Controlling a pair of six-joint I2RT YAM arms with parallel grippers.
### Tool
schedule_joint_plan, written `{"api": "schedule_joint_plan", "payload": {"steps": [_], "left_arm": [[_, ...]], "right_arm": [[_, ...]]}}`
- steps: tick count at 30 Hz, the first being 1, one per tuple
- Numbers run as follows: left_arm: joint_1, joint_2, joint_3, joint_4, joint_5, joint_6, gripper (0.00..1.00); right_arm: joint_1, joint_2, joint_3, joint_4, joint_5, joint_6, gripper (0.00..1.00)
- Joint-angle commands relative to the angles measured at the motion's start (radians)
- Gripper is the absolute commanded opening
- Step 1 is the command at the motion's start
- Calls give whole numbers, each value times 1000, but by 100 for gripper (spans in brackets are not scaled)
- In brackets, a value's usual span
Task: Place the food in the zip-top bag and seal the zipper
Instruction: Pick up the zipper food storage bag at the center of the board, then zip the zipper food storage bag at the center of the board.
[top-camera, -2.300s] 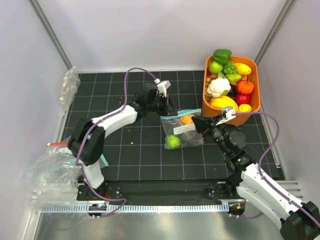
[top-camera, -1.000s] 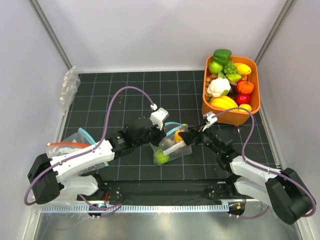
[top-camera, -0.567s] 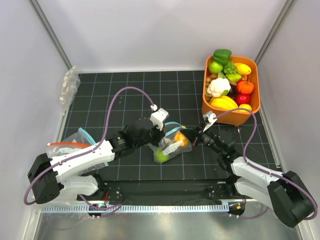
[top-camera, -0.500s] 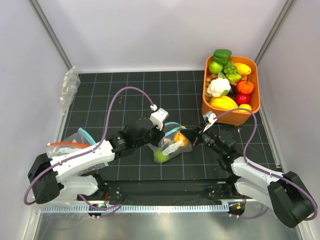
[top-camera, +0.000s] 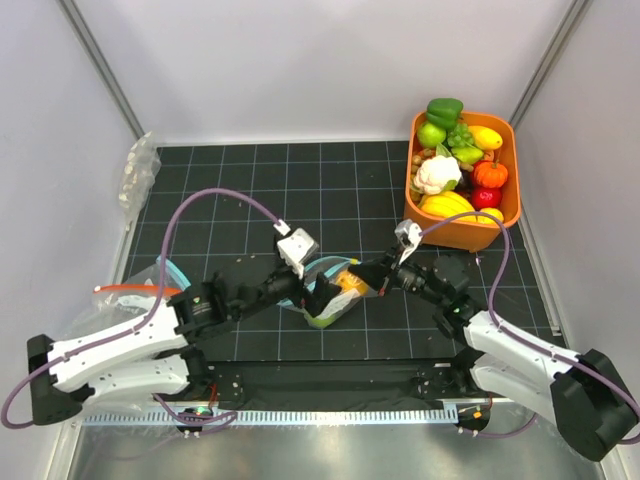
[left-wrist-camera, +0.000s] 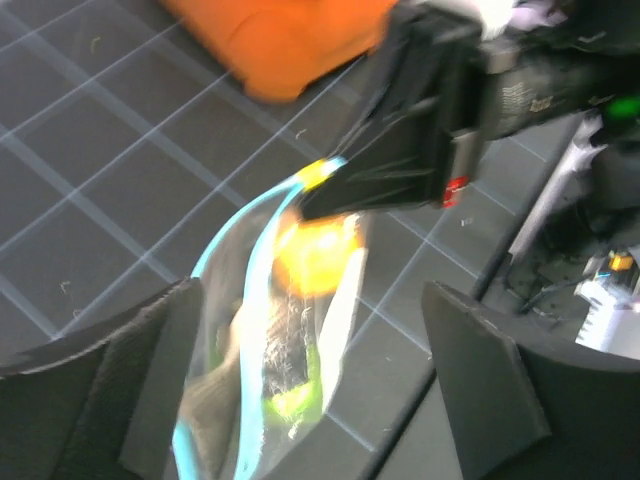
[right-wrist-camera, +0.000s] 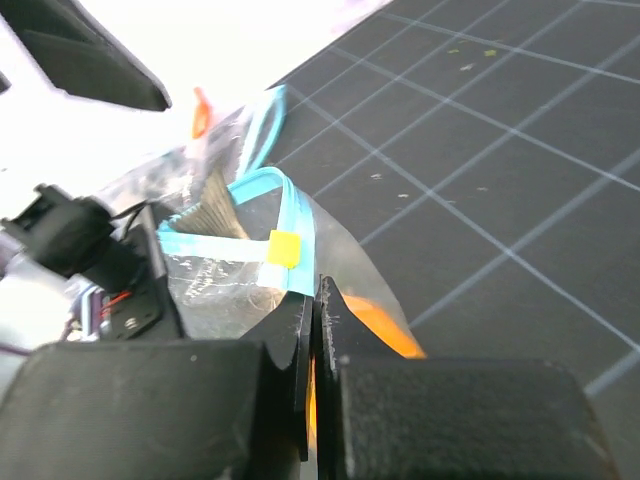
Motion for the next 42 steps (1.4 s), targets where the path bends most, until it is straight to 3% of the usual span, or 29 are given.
{"api": "schedule_joint_plan", "payload": {"steps": [1,3,6,13,24,31,42], "left_arm": [[-15,-71,-93,112,97,116,100],[-17,-97,-133,202,128,172,100],[-17,-99,-138,210,76,203,100],[-17,-91,-205,298,99,408,61],[-17,-200,-314,425,144,589,56],[-18,-87,-275,443,175,657,38],[-28,-48,-258,459,212,703,29]], "right_arm": [[73,-38,96,-87,33,-18,1],[123,-39,127,-162,82,-62,1],[133,-39,127,-162,85,-65,1],[137,-38,135,-161,43,-58,1],[165,-10,156,-165,-2,-70,1],[193,2,171,-179,-14,-87,1],[217,2,178,-191,-4,-104,1]]}}
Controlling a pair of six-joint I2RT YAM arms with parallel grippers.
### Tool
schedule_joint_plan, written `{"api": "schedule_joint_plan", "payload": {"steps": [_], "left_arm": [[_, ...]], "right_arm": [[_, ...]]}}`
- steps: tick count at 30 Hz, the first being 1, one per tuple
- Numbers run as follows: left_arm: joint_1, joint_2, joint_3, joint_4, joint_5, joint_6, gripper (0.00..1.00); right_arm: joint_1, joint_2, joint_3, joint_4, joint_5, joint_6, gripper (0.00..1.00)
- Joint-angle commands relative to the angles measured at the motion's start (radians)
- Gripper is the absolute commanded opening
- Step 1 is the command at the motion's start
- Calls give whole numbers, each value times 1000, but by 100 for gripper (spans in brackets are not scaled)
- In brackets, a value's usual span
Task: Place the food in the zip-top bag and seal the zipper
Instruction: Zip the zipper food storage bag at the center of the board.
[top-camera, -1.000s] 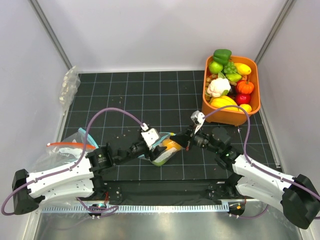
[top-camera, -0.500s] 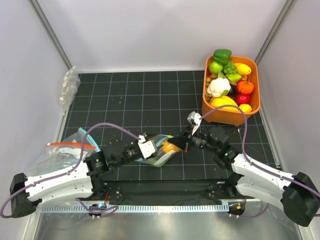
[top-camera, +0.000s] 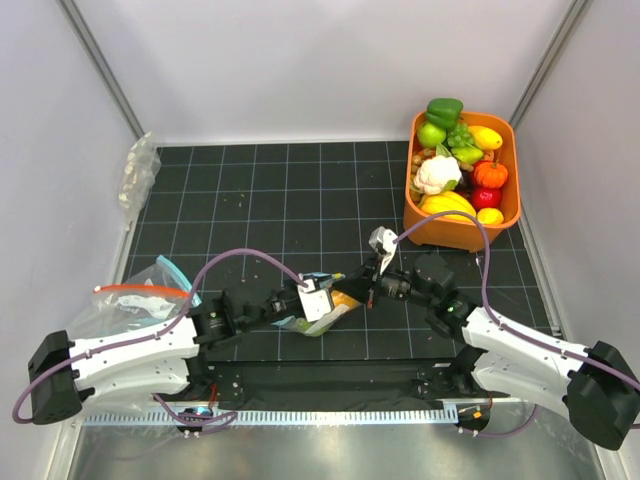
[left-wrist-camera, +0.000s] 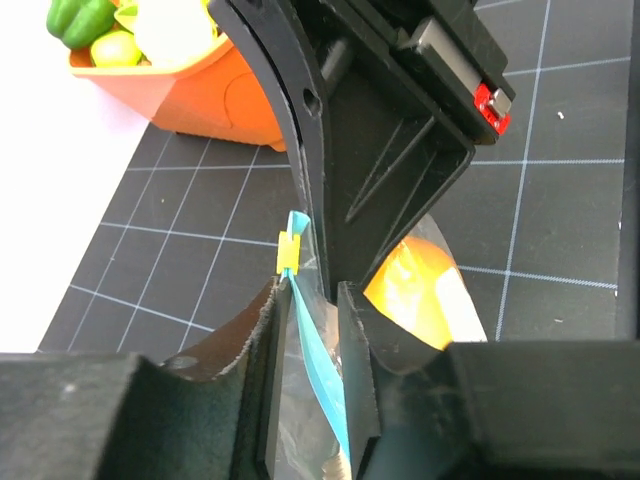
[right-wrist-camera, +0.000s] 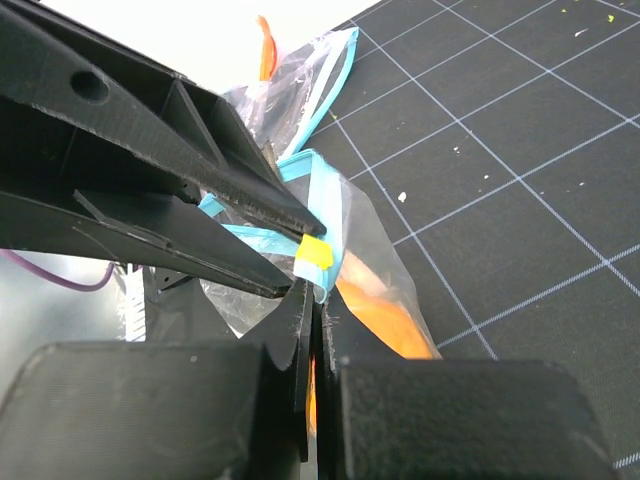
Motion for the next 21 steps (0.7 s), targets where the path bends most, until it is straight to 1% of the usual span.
{"api": "schedule_joint_plan", "payload": {"steps": [1,4,10,17,18,19,21], "left_arm": [[-9,-29,28,77,31,29,31],[-10,-52,9,104,16,33,35],[-10,-60,4,111,25,33,36],[-10,-30,28,83,33,32,27],[-9,-26,28,83,30,33,23],[-10,-25,28,83,28,33,21],[-10,-20,31,83,27,33,20]], "right_arm": [[17,5,48,33,-10,-21,1],[25,12,51,30,-10,-26,1],[34,6,51,26,-10,-38,1],[41,-4,49,22,-12,-49,1],[43,-7,48,22,-12,-50,1],[43,-8,48,22,-13,-52,1],[46,-10,48,22,-15,-53,1]]}}
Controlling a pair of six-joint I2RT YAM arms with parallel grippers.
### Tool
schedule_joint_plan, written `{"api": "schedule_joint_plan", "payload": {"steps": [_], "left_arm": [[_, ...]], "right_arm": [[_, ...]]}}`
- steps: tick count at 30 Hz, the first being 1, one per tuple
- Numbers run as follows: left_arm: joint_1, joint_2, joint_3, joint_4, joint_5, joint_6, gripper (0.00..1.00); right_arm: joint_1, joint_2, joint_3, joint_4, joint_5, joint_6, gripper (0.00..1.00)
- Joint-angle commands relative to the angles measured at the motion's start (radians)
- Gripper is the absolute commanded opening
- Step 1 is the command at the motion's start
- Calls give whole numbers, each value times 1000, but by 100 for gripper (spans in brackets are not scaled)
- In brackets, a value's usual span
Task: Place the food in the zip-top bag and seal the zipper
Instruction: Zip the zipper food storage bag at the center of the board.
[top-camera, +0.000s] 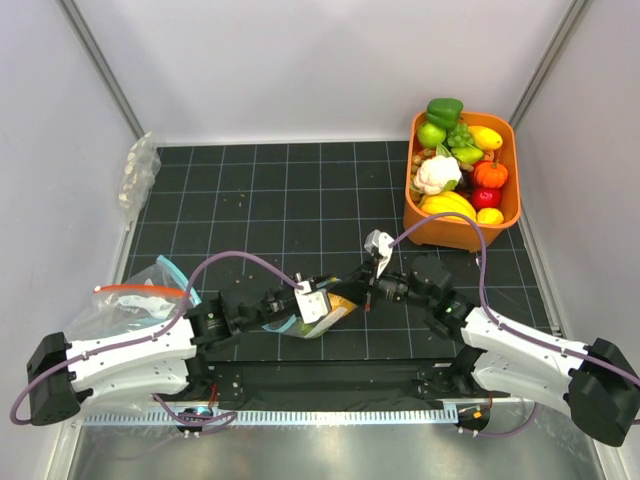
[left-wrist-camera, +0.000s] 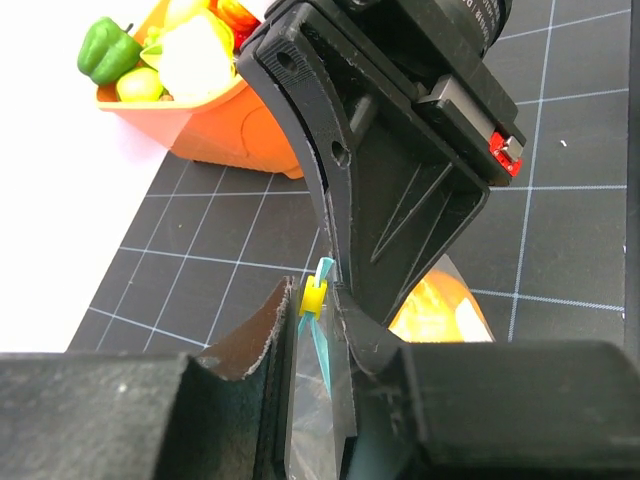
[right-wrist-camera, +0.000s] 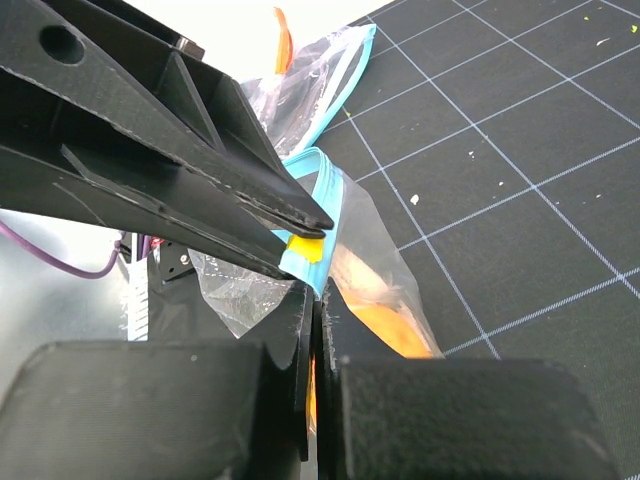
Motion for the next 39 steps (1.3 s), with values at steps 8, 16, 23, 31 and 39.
{"api": "schedule_joint_plan", "payload": {"steps": [8,16,23,31,39], "left_arm": [[-5,18,64,-2,8,-13,1],[-5,-35,125,-108,65,-133,0],[-5,-22,194,-215,71,-200,0],[-5,23,285,-352,117,-273,0],[-5,20,291,-369,177,-288,0]], "right_arm": [[16,-19,36,21,-22,-32,1],[16,-50,17,12,12,-57,41],[18,-157,-36,53,20,-84,54],[18,-261,-73,58,13,-115,54],[18,-234,-56,53,-13,-115,39]]}}
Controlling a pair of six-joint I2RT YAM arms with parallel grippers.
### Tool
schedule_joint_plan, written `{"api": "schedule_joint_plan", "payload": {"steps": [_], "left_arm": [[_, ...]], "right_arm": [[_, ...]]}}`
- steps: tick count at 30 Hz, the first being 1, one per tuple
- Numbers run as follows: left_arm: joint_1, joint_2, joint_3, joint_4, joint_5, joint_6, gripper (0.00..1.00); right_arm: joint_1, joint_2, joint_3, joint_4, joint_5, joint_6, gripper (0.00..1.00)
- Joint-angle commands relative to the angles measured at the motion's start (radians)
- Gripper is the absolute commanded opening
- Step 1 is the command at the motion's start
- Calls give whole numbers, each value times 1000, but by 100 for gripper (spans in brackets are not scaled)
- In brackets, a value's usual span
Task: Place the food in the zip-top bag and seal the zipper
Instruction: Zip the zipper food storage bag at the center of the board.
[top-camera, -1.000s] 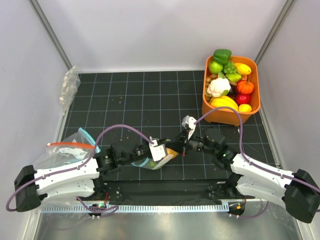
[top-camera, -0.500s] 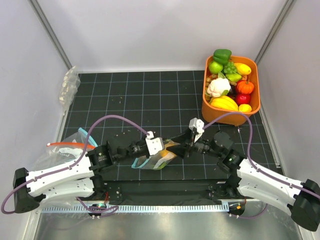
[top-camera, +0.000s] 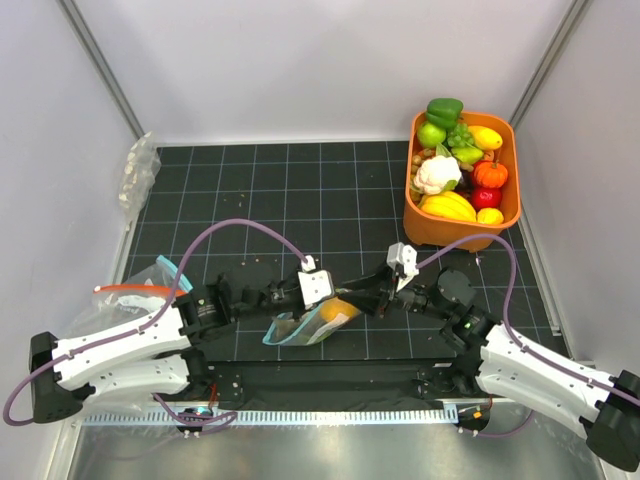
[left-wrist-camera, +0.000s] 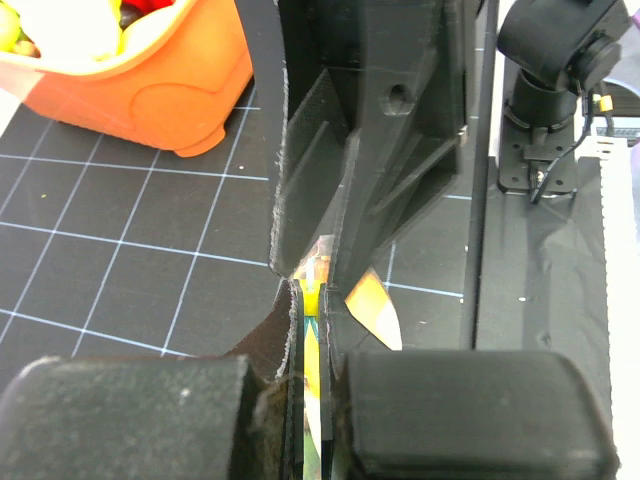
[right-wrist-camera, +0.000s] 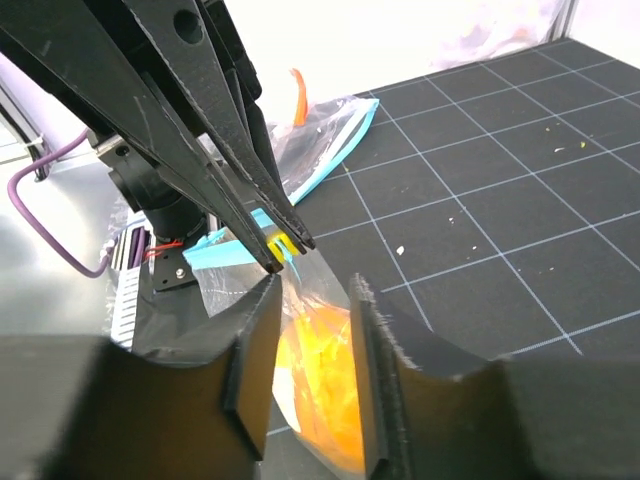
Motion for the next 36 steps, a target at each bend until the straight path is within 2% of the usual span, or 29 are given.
{"api": "schedule_joint_plan", "payload": {"steps": [1,6,7,10,17,22,26,32,33,36], "left_arm": [[-2,-13,44,6,53,-21,0],[-2,-16,44,6,75,-26,0],[-4,-16,42,7,76,-27,0],[-2,-11,40,10,75,-34,0],[-2,15,37,9,46,-64,0],[-1,38,27,7,-34,-90,0],[-2,48,22,7,-75,-106,0],[-2,70,19,10,-89,-119,0],[-2,79,21,10,-92,-121,0],[-1,91,28,1,-95,-127,0]], "right_arm": [[5,5,14,50,-23,-16,34],[4,8,12,52,-36,-14,23],[3,10,14,53,-39,-13,15],[5,19,20,49,-38,-10,1],[3,-16,5,41,72,13,1],[3,-146,-47,40,206,18,1],[4,-242,-81,-5,429,26,1],[3,-372,-112,-87,687,41,1],[3,-387,-120,-104,794,53,1],[3,-444,-126,-174,969,78,1]]}}
